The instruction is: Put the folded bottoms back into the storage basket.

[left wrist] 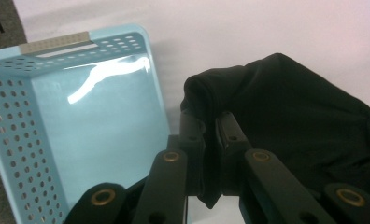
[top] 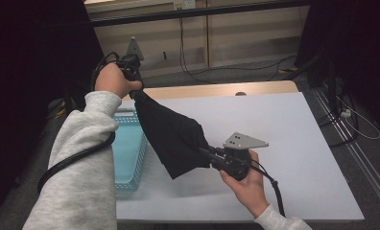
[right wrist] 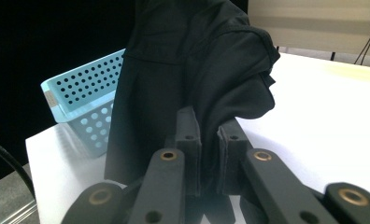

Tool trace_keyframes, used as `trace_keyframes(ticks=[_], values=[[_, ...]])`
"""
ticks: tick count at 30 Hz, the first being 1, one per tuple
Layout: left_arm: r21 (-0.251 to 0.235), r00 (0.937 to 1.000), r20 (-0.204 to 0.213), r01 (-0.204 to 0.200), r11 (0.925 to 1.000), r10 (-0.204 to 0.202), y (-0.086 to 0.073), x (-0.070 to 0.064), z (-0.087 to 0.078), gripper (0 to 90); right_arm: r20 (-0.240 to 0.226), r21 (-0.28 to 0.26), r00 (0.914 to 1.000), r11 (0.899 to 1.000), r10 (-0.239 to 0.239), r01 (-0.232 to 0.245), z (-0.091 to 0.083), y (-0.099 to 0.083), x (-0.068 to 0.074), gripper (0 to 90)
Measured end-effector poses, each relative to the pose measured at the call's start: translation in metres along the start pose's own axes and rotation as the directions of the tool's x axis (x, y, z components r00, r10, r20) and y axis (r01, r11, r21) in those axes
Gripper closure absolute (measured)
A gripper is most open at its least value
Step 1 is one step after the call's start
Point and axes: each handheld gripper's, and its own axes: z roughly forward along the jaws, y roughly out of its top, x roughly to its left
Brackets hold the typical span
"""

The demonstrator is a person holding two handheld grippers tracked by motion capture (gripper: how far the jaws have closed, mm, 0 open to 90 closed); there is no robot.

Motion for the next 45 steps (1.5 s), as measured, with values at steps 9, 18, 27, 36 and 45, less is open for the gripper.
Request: trace_keyframes(ticks=[9,18,27,36,45], values=[[-0.012,0.9998,-0.014,0.012,0.9999,-0.012,-0.002,0.008,-0.013,83.7,-0.020,-0.011,0.9995,1.000,-0.025,0.025,0.005,0.012,0.009,81.8],[-0.019,0.9997,-0.017,0.016,0.9997,-0.016,-0.004,0.015,-0.020,83.6,-0.035,-0.015,0.9988,0.999,-0.035,0.035,0.010,0.019,0.015,81.9],[-0.030,0.9994,-0.019,0.027,0.9992,-0.027,-0.005,0.019,-0.024,83.7,-0.047,-0.018,0.9982,0.999,-0.038,0.037,0.015,0.021,0.020,81.9],[-0.025,0.9991,-0.031,0.027,0.9993,-0.028,-0.005,0.024,-0.028,83.7,-0.057,-0.025,0.9974,0.999,-0.043,0.042,0.018,0.024,0.024,81.9],[-0.028,0.9983,-0.042,0.039,0.9989,-0.040,-0.007,0.029,-0.035,83.8,-0.076,-0.030,0.9958,0.998,-0.051,0.049,0.022,0.029,0.032,81.9]])
